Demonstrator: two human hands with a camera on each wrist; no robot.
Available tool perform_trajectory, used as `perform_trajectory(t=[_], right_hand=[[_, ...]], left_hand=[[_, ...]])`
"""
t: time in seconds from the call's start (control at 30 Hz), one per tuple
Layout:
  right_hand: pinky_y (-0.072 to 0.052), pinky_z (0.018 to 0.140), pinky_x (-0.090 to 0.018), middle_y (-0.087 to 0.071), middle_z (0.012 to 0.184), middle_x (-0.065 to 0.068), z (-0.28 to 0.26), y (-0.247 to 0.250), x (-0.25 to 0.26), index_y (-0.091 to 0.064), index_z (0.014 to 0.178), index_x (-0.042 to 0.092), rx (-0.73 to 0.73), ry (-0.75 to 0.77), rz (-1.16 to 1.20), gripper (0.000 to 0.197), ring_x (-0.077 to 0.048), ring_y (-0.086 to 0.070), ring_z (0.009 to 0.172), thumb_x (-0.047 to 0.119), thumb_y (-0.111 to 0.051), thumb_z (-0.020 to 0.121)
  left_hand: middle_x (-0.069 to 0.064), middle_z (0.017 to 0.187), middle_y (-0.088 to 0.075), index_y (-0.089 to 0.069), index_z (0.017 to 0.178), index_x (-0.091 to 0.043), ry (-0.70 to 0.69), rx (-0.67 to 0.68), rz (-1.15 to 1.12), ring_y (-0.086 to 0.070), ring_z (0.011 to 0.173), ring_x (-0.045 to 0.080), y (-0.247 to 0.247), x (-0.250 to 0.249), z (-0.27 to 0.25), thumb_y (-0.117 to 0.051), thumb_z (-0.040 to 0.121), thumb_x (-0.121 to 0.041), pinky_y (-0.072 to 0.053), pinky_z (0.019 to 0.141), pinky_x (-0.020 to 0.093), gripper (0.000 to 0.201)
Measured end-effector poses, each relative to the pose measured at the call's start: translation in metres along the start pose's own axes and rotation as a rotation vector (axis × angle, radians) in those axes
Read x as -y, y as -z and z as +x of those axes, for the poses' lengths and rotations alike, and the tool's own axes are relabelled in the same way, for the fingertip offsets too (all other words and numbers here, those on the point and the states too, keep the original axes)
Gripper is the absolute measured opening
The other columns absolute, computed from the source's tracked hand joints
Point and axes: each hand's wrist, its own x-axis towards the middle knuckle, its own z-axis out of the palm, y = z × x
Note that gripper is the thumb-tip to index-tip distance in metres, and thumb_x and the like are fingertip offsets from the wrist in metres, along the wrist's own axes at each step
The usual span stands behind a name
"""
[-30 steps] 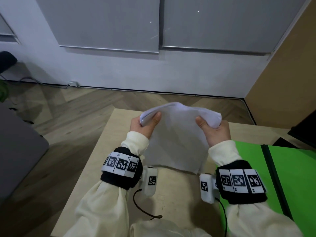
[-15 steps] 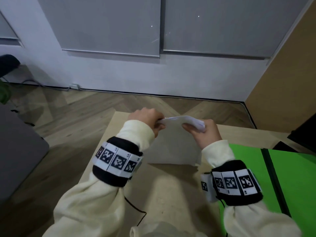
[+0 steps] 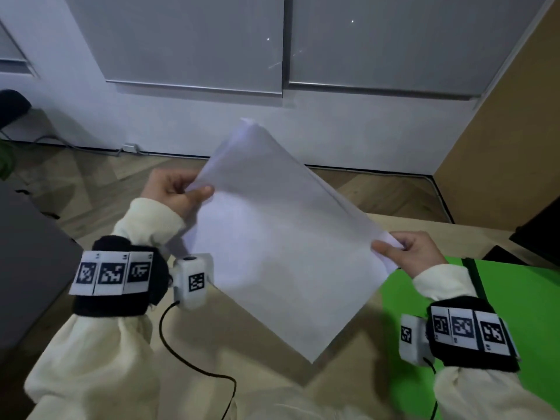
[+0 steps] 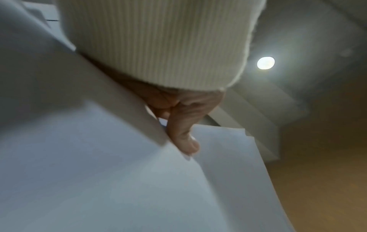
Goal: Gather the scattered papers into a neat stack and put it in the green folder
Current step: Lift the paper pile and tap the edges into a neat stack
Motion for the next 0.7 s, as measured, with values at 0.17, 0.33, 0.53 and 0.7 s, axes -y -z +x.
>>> perform_trajectory(t=[0.17, 0.33, 0.53, 0.7], right_hand=[[-0.057, 0.053, -0.017, -0.076, 0.065, 0.007, 0.001, -0.003, -0.012, -0.065, 0.094, 0.009, -0.020, -0.053, 0.448, 0.056, -0.004, -0.072, 0.058, 0.036, -0.087, 0.050], [-0.058, 0.059, -0.023, -0.078, 0.082, 0.001, -0.007, -0.039, -0.035, -0.066, 0.096, 0.012, 0.104, -0.172, 0.589, 0.086, -0.013, -0.075, 0.073, 0.053, -0.090, 0.024], [-0.055, 0.062, -0.015, -0.074, 0.067, 0.018, 0.004, -0.058, -0.036, -0.066, 0.098, 0.010, -0.135, -0.046, 0.505, 0.076, 0.004, -0.069, 0.063, 0.062, -0.080, 0.045], [-0.055, 0.058, -0.012, -0.074, 0.066, 0.018, 0.009, -0.057, -0.029, -0.066, 0.080, 0.017, -0.198, 0.037, 0.453, 0.070, 0.001, -0.068, 0.063, 0.071, -0.076, 0.037]], left_hand=[[-0.008, 0.058, -0.074, -0.078, 0.063, -0.015, 0.206, -0.055, -0.312, -0.069, 0.052, 0.005, 0.003, 0.035, -0.006, -0.057, 0.078, 0.011, -0.056, 0.056, 0.016, 0.037], [-0.004, 0.055, -0.073, -0.076, 0.058, -0.012, 0.414, -0.118, -0.412, -0.069, 0.048, 0.010, -0.004, 0.063, -0.010, -0.052, 0.085, 0.008, -0.058, 0.055, 0.023, 0.041], [0.000, 0.057, -0.070, -0.059, 0.081, -0.007, 0.592, -0.266, -0.236, -0.065, 0.055, 0.010, -0.028, 0.077, -0.010, -0.065, 0.078, -0.006, -0.048, 0.052, 0.016, 0.007], [0.004, 0.075, -0.057, -0.055, 0.097, -0.004, 0.499, -0.351, -0.409, -0.052, 0.067, 0.020, -0.046, 0.078, -0.017, -0.067, 0.051, -0.009, -0.042, 0.061, 0.027, 0.048]])
